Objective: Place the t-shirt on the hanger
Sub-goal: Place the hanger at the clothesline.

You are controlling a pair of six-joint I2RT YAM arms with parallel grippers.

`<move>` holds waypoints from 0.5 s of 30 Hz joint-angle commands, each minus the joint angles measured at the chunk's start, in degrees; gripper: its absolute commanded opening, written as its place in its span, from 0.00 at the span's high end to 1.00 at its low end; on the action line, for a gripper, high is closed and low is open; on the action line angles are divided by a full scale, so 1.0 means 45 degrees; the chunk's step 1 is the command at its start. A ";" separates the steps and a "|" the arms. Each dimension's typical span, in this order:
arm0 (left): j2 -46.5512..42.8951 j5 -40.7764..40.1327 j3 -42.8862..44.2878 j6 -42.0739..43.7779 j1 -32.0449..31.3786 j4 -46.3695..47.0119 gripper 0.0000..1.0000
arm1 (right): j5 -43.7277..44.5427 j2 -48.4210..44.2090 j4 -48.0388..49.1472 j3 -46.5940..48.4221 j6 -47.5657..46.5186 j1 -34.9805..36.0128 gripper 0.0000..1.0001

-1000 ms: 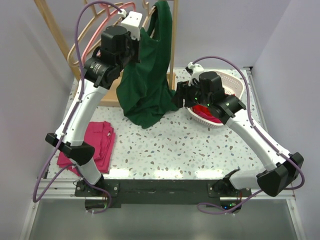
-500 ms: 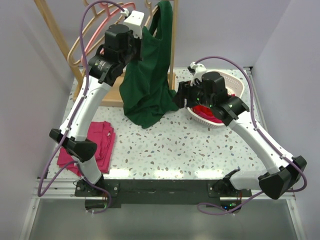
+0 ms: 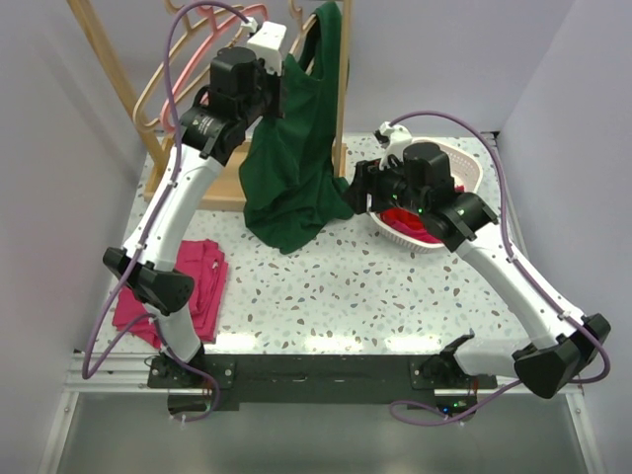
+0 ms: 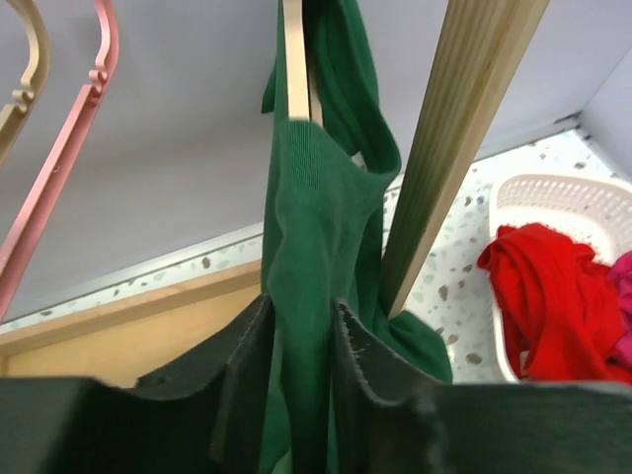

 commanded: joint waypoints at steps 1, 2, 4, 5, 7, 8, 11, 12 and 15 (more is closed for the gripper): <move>-0.0862 0.0448 0.0197 -0.0002 0.0088 0.1526 0.52 | 0.0172 -0.0455 -0.0071 0.0236 -0.0217 0.0080 0.35; -0.1056 0.0429 0.0236 0.0076 0.0088 0.1370 0.47 | 0.0191 -0.0493 -0.0130 0.0314 -0.0256 0.0080 0.34; -0.1291 0.0409 0.0217 0.0115 0.0088 0.1272 0.28 | 0.0269 -0.0532 -0.0267 0.0509 -0.0315 0.0081 0.33; -0.1543 0.0428 0.0178 0.0116 0.0069 0.1155 0.10 | 0.0289 -0.0571 -0.0287 0.0587 -0.0296 0.0100 0.33; -0.1876 0.0662 0.0003 0.0096 0.0069 0.1115 0.00 | 0.0289 -0.0649 -0.0345 0.0705 -0.0257 0.0081 0.31; -0.2226 0.0798 -0.0230 -0.0001 0.0069 0.1115 0.00 | 0.0366 -0.0708 -0.0345 0.0725 -0.0179 0.0100 0.29; -0.3028 0.1540 -0.0990 -0.0370 0.0069 0.1368 0.00 | 0.0833 -0.0981 -0.0307 0.0530 0.0016 0.0080 0.24; -0.3204 0.2393 -0.1207 -0.0508 0.0049 0.1466 0.00 | 0.0952 -0.1079 -0.0248 0.0433 0.0075 0.0100 0.22; -0.3752 0.2638 -0.2008 -0.0569 -0.0651 0.1759 0.00 | 0.1439 -0.1469 0.0005 -0.0133 0.0095 0.0100 0.16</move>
